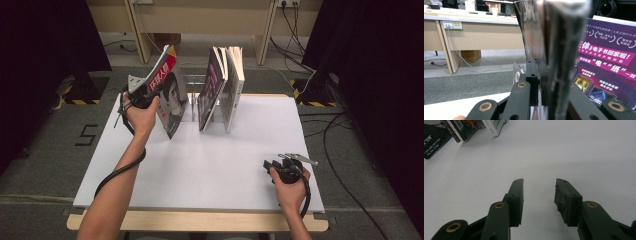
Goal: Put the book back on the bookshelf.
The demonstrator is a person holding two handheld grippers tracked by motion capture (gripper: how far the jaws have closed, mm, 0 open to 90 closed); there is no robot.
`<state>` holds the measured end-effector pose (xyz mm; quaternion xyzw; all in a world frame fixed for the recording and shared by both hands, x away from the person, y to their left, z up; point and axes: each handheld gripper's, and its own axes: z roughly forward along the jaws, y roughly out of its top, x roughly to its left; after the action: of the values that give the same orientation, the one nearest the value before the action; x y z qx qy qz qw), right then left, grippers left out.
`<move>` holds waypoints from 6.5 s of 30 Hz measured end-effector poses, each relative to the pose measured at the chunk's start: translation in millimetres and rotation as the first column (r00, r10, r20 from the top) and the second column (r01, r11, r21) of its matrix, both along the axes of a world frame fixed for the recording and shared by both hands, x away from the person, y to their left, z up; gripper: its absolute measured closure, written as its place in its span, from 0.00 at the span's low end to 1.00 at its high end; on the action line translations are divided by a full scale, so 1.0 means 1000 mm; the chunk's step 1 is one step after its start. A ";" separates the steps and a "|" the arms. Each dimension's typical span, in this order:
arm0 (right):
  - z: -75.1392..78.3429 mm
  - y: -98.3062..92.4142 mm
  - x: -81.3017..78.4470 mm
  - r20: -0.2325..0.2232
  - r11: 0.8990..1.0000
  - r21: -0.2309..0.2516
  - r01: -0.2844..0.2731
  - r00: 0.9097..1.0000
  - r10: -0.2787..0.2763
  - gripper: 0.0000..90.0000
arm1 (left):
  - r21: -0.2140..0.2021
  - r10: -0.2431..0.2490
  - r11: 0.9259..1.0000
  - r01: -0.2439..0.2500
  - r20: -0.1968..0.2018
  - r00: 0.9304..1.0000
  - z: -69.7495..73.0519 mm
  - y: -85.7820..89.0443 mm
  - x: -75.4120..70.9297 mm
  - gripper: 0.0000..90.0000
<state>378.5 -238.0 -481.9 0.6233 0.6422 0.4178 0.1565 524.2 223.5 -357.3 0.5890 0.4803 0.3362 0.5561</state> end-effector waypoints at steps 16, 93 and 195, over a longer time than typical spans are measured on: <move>-0.001 0.001 0.000 -0.003 1.000 0.001 -0.004 1.000 0.004 0.66 | -0.058 -0.039 0.998 0.037 -0.045 0.998 0.021 0.006 0.007 0.79; 0.000 -0.002 0.000 -0.008 1.000 -0.004 -0.001 1.000 0.001 0.66 | -0.012 0.062 0.998 -0.063 -0.054 0.997 0.012 -0.008 0.020 0.87; 0.002 0.002 -0.002 0.006 1.000 -0.006 0.007 1.000 -0.007 0.66 | -0.080 -0.014 0.997 0.000 -0.178 0.984 -0.007 0.023 -0.046 0.55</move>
<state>376.5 -236.3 -479.4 0.6239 0.6408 0.4171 0.1616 478.1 246.3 -363.8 0.5958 0.5391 0.2606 0.5353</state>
